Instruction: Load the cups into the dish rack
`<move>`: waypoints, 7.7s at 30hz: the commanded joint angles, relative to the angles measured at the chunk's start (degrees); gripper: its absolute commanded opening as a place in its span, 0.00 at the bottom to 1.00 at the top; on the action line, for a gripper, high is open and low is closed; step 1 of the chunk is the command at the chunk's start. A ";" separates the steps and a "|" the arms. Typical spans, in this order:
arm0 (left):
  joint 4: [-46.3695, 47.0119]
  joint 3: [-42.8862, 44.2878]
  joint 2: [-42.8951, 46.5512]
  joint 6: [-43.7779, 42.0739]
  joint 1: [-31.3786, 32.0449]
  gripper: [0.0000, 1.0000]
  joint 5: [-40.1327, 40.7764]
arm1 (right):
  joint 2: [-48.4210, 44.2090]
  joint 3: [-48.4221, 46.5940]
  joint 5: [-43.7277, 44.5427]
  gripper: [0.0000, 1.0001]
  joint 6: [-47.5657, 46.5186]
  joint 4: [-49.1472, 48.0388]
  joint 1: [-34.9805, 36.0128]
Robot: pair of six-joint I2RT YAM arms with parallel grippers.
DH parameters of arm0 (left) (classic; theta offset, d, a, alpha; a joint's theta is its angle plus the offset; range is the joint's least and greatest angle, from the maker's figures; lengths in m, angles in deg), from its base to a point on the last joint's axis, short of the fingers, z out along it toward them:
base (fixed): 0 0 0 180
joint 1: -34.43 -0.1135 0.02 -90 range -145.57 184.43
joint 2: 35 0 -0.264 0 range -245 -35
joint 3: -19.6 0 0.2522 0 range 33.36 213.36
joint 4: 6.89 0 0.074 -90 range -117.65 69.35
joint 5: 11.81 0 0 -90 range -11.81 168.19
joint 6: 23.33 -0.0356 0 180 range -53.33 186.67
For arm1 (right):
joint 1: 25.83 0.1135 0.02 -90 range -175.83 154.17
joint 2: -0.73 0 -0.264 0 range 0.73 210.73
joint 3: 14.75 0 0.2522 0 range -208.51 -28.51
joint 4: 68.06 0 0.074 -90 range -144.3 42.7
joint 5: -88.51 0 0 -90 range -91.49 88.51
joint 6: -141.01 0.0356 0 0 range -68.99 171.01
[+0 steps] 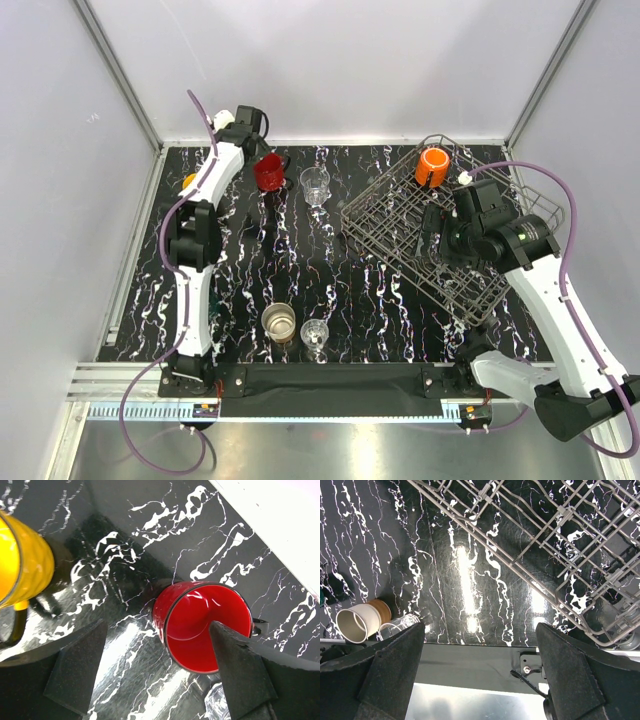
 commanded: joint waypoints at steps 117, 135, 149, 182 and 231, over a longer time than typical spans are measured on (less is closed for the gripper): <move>69.60 -44.32 61.63 -23.77 14.55 0.00 -50.35 | 19.74 -5.53 -54.78 0.65 80.88 -87.02 6.13; 70.75 -47.39 63.21 -23.50 15.69 0.00 -52.19 | 20.18 -4.38 -52.23 0.27 85.11 -91.50 7.80; 61.53 -49.59 69.00 -24.82 15.35 0.61 -44.65 | 19.04 -3.41 -52.05 0.00 78.96 -86.42 8.06; -2.81 -51.70 85.27 -25.70 8.75 0.99 -27.41 | 37.57 -18.89 3.49 0.00 4.61 -22.50 -4.77; -19.34 -39.57 77.98 -31.69 7.70 0.99 -18.09 | 61.23 -18.61 15.54 0.17 -11.57 -44.66 -8.02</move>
